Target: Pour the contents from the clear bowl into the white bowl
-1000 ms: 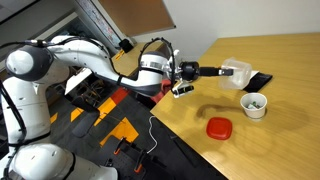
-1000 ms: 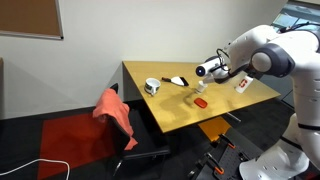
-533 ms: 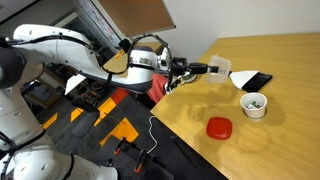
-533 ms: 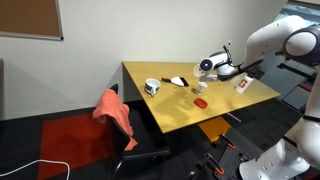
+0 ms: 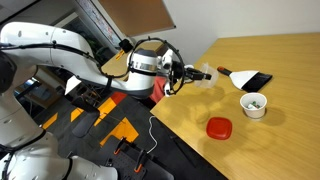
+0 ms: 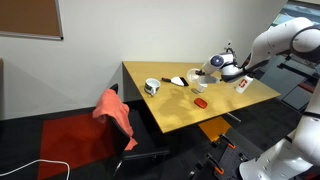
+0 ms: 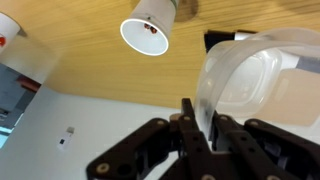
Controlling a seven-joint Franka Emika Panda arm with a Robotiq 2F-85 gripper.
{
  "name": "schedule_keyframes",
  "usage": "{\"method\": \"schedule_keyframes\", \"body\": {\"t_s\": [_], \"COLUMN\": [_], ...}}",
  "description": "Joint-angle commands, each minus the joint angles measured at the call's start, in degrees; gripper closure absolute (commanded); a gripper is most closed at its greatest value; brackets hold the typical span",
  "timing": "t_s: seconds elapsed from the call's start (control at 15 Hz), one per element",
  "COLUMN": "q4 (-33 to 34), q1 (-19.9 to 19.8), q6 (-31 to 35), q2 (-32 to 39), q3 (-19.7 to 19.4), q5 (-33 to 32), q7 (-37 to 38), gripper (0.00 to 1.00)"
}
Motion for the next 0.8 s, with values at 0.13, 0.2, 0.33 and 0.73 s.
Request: {"method": "schedule_keyframes", "body": {"t_s": [0.13,0.2,0.33,0.73], "q4": [0.28,0.51,0.01,0.04], "q1": [-2.37,-2.69,-4.17,-3.57], "q6": [8.93,9.96,12.13,9.27], "q2": [2.49,3.38,4.84,6.1], "q3": [1.03,1.35,2.99,3.09], "q5": [8.9,11.21,18.51,23.37], "q7": [-15.08,-18.47,-27.53,-30.12], "gripper": [0.97,0.97,0.97,0.86]}}
